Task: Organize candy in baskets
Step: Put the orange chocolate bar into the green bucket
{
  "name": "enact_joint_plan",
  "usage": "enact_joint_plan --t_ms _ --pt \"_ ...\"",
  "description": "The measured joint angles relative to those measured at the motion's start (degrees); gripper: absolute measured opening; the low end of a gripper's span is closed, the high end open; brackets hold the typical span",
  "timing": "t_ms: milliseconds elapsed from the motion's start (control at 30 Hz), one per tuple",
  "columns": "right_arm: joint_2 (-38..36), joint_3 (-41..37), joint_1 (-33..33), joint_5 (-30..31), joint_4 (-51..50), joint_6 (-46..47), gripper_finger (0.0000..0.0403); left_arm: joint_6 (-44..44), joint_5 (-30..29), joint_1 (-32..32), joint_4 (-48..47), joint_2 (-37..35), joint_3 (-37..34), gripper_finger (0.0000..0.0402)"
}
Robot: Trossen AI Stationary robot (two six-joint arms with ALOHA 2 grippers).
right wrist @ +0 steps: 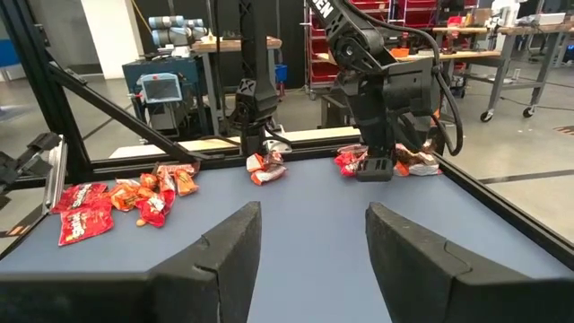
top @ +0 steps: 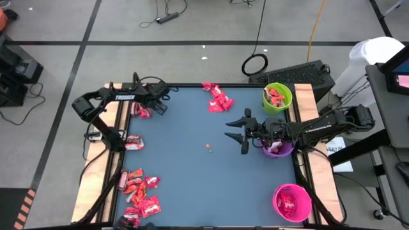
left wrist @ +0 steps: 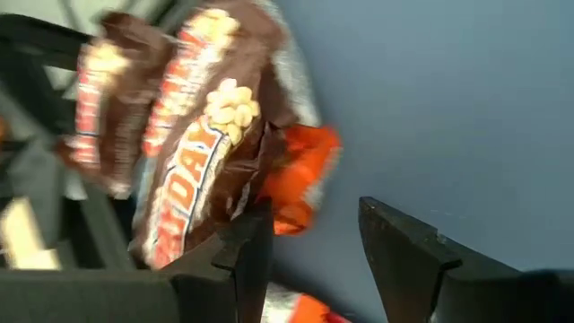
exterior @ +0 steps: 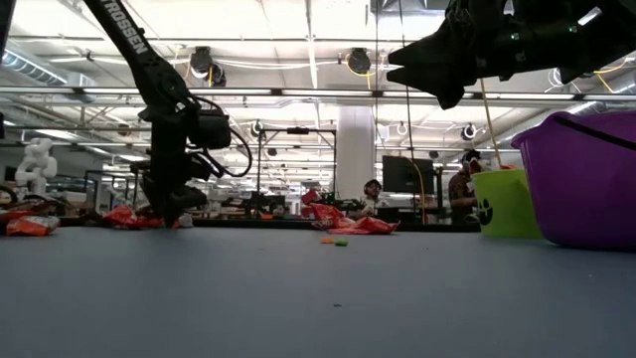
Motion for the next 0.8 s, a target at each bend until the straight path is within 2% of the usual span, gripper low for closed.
enact_joint_plan --t_ms 100,500,800 --pt "0.0 0.0 0.0 0.0 0.0 0.1 0.0189 -0.1 -3.1 -0.2 -0.3 0.0 0.0 0.0171" --pt "0.0 0.0 0.0 0.0 0.0 0.2 0.0189 1.3 -3.1 1.4 0.9 -0.1 0.0 0.0166" --pt "0.0 0.0 0.4 0.0 0.0 0.3 0.0189 1.3 1.2 2.3 1.5 0.1 0.0 0.0094"
